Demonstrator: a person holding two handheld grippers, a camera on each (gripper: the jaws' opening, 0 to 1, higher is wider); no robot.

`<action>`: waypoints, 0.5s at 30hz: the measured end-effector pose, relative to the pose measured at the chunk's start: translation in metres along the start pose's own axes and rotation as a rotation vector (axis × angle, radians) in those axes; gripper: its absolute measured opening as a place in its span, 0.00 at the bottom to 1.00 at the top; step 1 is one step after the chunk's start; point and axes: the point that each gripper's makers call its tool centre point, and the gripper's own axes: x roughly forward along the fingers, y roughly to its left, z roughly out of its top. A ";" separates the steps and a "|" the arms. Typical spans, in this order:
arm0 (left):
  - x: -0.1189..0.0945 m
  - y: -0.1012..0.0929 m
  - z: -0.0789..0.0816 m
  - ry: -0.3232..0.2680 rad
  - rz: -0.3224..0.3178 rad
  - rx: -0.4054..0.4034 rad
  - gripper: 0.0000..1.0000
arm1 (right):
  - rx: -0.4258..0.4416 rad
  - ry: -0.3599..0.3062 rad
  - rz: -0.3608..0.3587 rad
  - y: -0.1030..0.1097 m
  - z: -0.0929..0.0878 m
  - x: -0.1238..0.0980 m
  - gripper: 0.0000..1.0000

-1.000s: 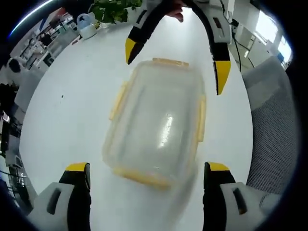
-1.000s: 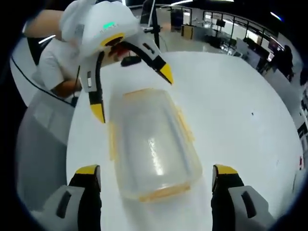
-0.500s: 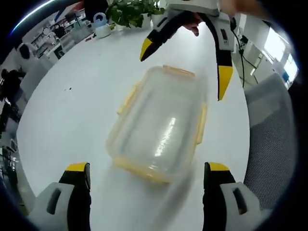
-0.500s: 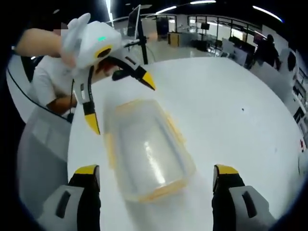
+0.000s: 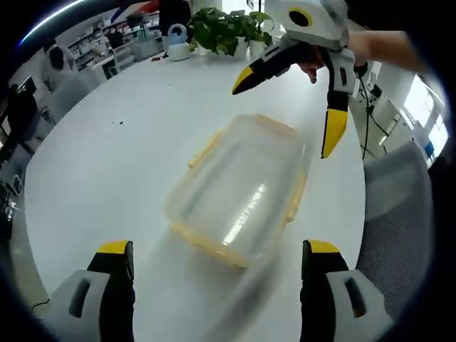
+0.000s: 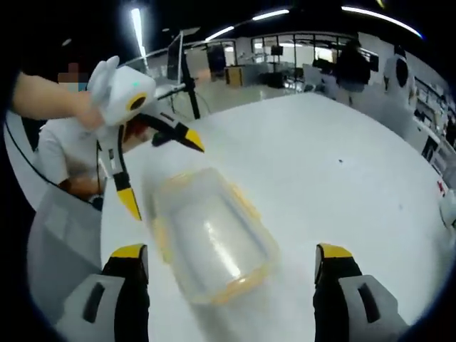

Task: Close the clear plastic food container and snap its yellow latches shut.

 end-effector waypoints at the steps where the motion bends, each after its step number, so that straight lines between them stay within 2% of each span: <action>1: -0.001 0.000 -0.001 -0.003 0.000 -0.009 0.99 | 0.007 -0.005 0.001 0.001 0.000 -0.001 0.98; 5: -0.005 -0.001 -0.006 -0.013 0.006 -0.034 0.99 | 0.039 -0.026 -0.009 0.004 -0.001 -0.004 0.98; 8: -0.010 0.001 -0.001 -0.071 0.019 -0.124 0.99 | 0.046 -0.038 -0.023 0.006 -0.004 -0.007 0.98; 15: -0.016 0.003 -0.008 -0.083 0.041 -0.147 0.99 | 0.088 -0.067 -0.058 0.005 -0.006 -0.017 0.98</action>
